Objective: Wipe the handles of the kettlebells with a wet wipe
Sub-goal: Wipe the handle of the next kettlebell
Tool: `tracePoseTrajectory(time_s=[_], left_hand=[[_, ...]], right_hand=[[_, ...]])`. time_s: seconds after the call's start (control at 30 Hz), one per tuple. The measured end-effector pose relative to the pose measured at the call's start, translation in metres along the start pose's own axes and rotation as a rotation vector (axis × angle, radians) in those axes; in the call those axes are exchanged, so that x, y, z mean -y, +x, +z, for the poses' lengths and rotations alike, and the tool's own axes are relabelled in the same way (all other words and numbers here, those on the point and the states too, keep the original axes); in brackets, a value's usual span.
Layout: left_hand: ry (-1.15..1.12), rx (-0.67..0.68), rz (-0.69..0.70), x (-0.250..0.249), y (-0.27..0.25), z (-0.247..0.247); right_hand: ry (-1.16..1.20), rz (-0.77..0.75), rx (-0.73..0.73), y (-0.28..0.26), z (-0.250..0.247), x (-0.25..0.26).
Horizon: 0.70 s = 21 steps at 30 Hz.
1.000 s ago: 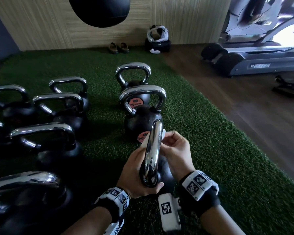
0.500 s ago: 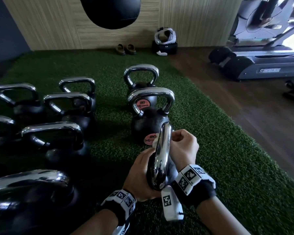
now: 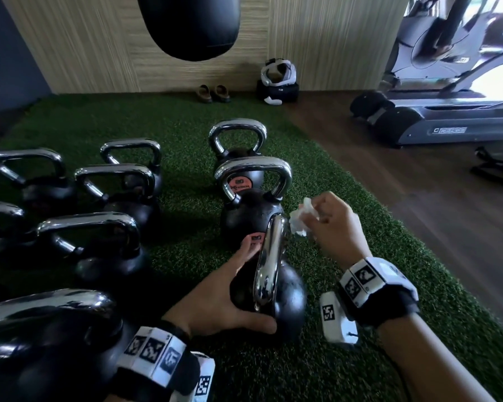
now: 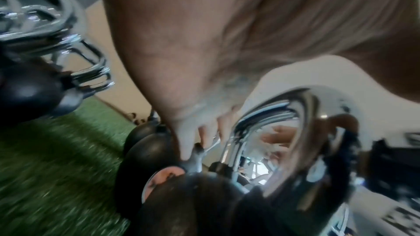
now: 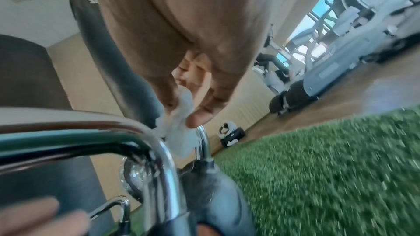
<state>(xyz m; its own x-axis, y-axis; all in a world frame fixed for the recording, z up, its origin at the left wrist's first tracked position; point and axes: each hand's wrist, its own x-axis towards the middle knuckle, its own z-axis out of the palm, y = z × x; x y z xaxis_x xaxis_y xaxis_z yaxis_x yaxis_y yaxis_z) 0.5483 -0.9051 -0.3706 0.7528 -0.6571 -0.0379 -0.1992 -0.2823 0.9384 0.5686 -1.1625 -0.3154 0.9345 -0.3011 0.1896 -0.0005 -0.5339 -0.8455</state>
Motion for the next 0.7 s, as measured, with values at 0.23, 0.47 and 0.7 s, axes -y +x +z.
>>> tracePoseTrajectory(time_s=[0.23, 0.47, 0.7], left_hand=[[0.462, -0.393, 0.168, -0.072, 0.01, 0.025], [0.442, -0.245, 0.074, -0.077, 0.015, 0.012], [0.627, 0.155, 0.045, -0.083, 0.042, -0.037]], right_hand=[[-0.34, -0.345, 0.457, 0.021, -0.004, 0.026], [-0.356, -0.496, 0.42, 0.016, 0.002, 0.02], [-0.367, -0.498, 0.185, -0.008, -0.017, -0.011]])
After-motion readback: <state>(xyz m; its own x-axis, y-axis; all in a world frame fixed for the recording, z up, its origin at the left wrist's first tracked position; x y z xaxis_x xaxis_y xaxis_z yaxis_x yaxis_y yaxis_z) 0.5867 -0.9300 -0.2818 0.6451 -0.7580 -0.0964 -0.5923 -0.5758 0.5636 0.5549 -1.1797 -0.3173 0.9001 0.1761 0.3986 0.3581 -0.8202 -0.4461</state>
